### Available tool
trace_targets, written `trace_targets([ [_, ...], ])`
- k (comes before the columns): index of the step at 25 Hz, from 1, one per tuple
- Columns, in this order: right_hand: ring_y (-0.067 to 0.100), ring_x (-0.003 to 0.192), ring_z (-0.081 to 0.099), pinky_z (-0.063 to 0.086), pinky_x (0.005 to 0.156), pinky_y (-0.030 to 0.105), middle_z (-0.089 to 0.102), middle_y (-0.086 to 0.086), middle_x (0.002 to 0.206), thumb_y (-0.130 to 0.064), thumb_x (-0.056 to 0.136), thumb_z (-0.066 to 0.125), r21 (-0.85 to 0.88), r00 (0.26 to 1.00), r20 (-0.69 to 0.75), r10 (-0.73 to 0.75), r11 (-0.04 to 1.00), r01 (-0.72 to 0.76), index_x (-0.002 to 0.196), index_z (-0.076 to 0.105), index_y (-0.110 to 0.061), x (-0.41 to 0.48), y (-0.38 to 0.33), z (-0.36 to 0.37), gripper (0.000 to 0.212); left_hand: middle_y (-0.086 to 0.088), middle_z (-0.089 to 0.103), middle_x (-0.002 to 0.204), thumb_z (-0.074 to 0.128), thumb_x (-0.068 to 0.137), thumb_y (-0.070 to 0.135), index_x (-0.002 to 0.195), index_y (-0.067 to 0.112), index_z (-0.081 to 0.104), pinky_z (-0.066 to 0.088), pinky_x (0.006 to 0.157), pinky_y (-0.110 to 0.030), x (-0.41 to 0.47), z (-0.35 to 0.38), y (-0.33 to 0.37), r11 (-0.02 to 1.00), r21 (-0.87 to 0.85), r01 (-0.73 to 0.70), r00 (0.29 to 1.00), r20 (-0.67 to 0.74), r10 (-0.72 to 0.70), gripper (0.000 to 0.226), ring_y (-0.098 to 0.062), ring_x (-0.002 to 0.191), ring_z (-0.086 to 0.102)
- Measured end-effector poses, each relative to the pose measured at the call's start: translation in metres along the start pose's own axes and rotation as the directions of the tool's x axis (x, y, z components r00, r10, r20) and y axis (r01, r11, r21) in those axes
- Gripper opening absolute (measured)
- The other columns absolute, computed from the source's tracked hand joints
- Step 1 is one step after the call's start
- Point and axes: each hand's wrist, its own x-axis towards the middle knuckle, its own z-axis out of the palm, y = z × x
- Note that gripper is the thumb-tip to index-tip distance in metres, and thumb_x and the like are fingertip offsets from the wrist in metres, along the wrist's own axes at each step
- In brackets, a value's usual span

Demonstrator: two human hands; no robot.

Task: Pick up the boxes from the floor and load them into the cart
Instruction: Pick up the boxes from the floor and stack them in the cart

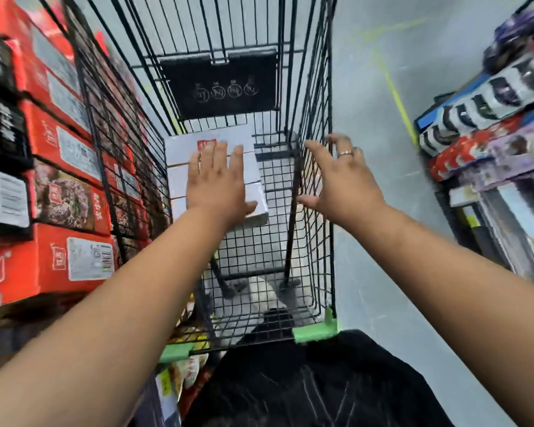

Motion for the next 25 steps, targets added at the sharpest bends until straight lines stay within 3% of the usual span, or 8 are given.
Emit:
trace_targets([
  [4, 0.035, 0.125, 0.037, 0.038, 0.102, 0.044, 0.026, 0.009, 0.148, -0.047, 0.067, 0.081, 0.03, 0.986, -0.119, 0.114, 0.993, -0.111, 0.146, 0.031, -0.028, -0.063, 0.048, -0.043, 0.095, -0.009, 0.0, 0.161, 0.059, 0.08, 0.065, 0.152, 0.019, 0.0, -0.006, 0.118, -0.042, -0.046, -0.029, 0.06, 0.988, -0.083, -0.13, 0.986, -0.112, 0.12, 0.104, -0.028, 0.149, -0.003],
  [7, 0.037, 0.125, 0.037, 0.038, 0.103, 0.044, 0.025, 0.009, 0.148, -0.048, 0.067, 0.081, 0.048, 0.956, -0.176, 0.233, 0.972, -0.228, 0.146, 0.031, -0.028, -0.132, 0.097, -0.063, 0.095, -0.011, 0.002, 0.161, 0.055, 0.08, 0.068, 0.153, 0.016, 0.002, -0.003, 0.12, -0.043, -0.075, -0.054, 0.127, 0.967, -0.045, -0.251, 0.954, -0.178, 0.24, 0.104, -0.029, 0.148, -0.002],
  [14, 0.035, 0.128, 0.036, 0.038, 0.104, 0.045, 0.024, 0.01, 0.148, -0.052, 0.067, 0.08, 0.182, 0.809, -0.281, 0.515, 0.857, -0.482, 0.148, 0.025, -0.03, -0.338, 0.2, -0.091, 0.101, -0.012, 0.003, 0.161, 0.054, 0.081, 0.068, 0.154, 0.015, 0.002, 0.0, 0.119, -0.044, -0.188, -0.097, 0.304, 0.818, 0.032, -0.574, 0.779, -0.286, 0.558, 0.104, -0.03, 0.148, -0.002],
  [19, 0.036, 0.129, 0.036, 0.037, 0.107, 0.044, 0.021, 0.01, 0.149, -0.056, 0.067, 0.079, 0.297, 0.598, -0.329, 0.731, 0.681, -0.669, 0.15, 0.021, -0.031, -0.501, 0.269, -0.1, 0.104, -0.01, 0.003, 0.161, 0.046, 0.083, 0.072, 0.154, 0.016, 0.0, -0.001, 0.12, -0.043, -0.288, -0.114, 0.434, 0.625, 0.17, -0.762, 0.562, -0.306, 0.769, 0.102, -0.028, 0.148, -0.002],
  [25, 0.036, 0.126, 0.038, 0.036, 0.106, 0.043, 0.022, 0.011, 0.148, -0.053, 0.068, 0.079, 0.443, 0.201, -0.352, 0.914, 0.352, -0.824, 0.15, 0.021, -0.03, -0.689, 0.308, -0.101, 0.103, -0.011, 0.001, 0.161, 0.047, 0.082, 0.073, 0.154, 0.016, 0.001, 0.0, 0.119, -0.043, -0.41, -0.127, 0.583, 0.258, 0.304, -0.917, 0.188, -0.24, 0.952, 0.103, -0.029, 0.148, -0.002],
])
